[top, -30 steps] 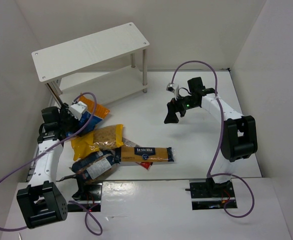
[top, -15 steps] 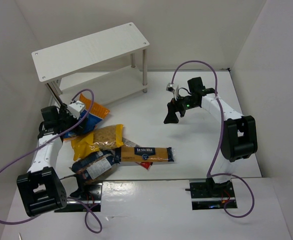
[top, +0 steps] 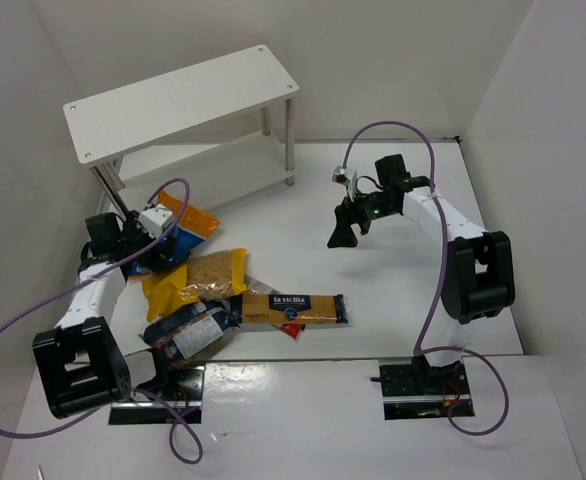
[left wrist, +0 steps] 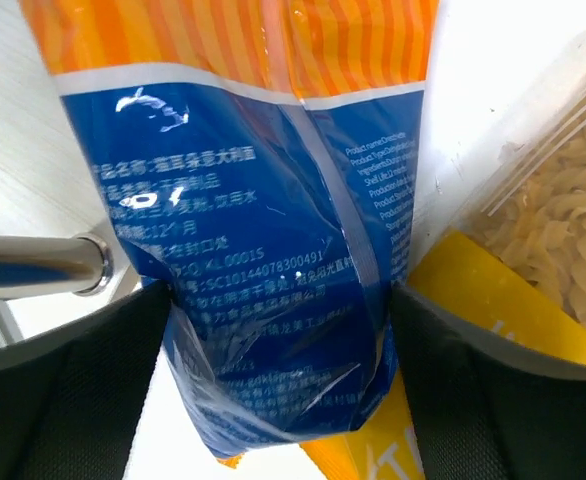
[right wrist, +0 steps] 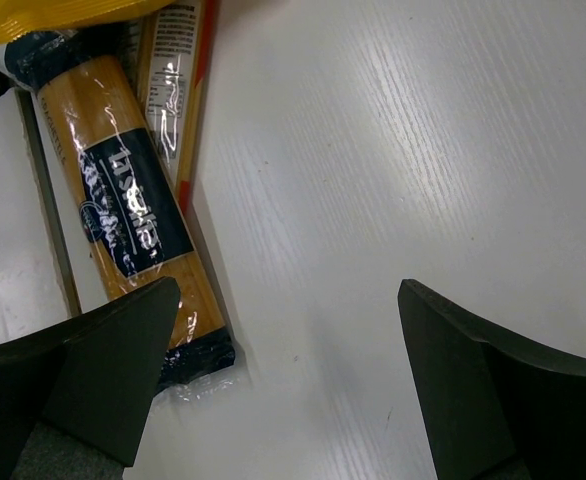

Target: Place and organize the pasta boxes and bags onto the shelf

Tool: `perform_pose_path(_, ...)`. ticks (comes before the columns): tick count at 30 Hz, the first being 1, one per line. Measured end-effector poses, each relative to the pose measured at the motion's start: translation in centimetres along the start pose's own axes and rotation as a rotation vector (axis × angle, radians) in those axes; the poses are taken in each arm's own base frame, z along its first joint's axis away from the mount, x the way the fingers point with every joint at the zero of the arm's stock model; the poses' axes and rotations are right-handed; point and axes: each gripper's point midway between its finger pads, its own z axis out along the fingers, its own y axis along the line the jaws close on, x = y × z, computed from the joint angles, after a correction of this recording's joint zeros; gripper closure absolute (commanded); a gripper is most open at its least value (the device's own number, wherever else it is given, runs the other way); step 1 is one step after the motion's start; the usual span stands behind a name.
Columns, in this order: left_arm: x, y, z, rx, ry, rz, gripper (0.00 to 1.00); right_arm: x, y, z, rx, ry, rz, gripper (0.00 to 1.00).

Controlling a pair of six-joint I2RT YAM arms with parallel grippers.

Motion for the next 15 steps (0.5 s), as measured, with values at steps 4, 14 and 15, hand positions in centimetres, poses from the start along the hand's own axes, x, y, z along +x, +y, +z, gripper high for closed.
perform_pose_path(4, 0.4, -0.1, 0.6, 0.034, 0.021, 0.019, 1.0, 0.0, 0.0, 0.0, -0.001, 0.0, -0.002, 0.02)
perform_pose_path(14, -2.2, -1.6, -2.0, 0.06, -0.007, 0.077, 1.0, -0.1, 0.2, 0.0, -0.01, -0.005, -0.009, 0.02)
perform_pose_path(15, -2.9, -1.8, -3.1, 0.045, -0.023, 0.09, 1.0, -0.1, 0.2, 0.0, -0.011, -0.005, -0.008, 0.02)
